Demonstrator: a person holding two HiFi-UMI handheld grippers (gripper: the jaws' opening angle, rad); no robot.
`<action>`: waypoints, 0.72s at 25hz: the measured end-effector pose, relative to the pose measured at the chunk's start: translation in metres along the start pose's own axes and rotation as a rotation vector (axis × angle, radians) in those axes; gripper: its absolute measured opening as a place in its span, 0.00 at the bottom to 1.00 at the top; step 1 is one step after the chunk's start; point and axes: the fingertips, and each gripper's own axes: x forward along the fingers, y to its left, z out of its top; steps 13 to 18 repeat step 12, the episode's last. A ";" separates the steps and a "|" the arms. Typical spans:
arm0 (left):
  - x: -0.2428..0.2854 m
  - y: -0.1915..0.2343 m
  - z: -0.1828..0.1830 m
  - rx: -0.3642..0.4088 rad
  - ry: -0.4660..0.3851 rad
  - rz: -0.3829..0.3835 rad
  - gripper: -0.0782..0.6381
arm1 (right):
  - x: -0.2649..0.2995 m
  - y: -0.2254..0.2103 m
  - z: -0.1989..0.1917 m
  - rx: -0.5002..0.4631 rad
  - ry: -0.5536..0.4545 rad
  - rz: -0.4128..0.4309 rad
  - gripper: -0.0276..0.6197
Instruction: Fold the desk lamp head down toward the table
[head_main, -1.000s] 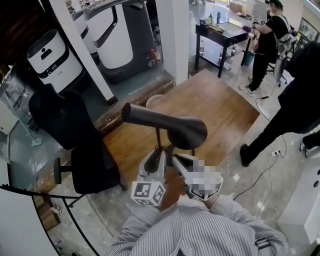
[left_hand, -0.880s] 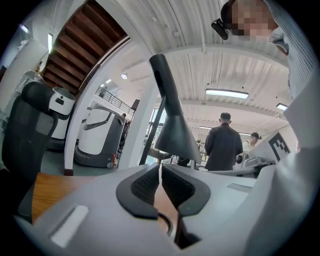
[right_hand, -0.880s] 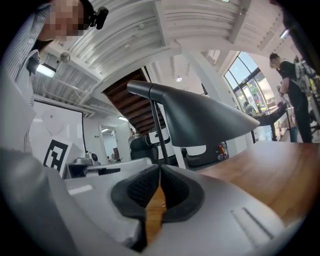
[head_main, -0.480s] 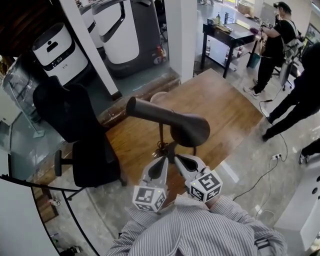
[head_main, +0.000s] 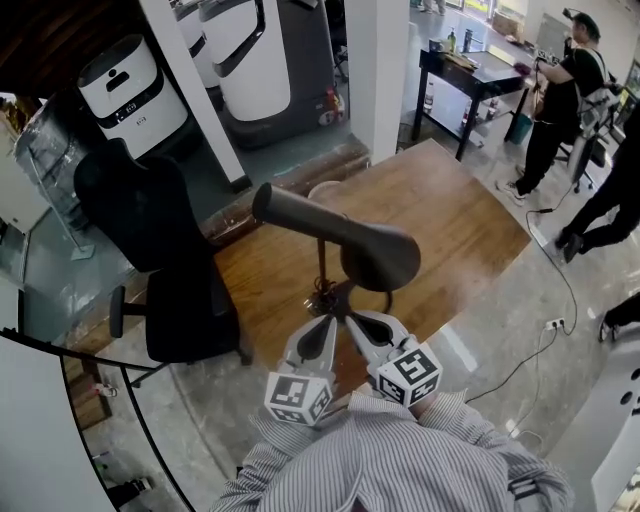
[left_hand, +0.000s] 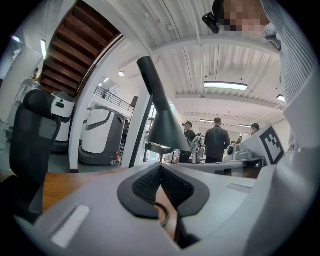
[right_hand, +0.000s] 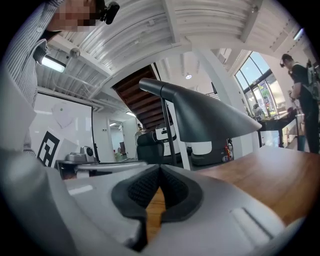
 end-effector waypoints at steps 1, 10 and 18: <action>0.000 -0.001 0.000 0.000 -0.001 0.003 0.12 | -0.001 0.000 0.000 0.000 0.001 0.003 0.04; 0.000 -0.008 -0.005 -0.026 -0.030 -0.001 0.12 | -0.007 0.000 -0.004 -0.014 -0.008 0.012 0.04; 0.000 -0.011 -0.007 -0.023 -0.032 0.000 0.12 | -0.007 0.000 -0.005 -0.017 -0.010 0.015 0.04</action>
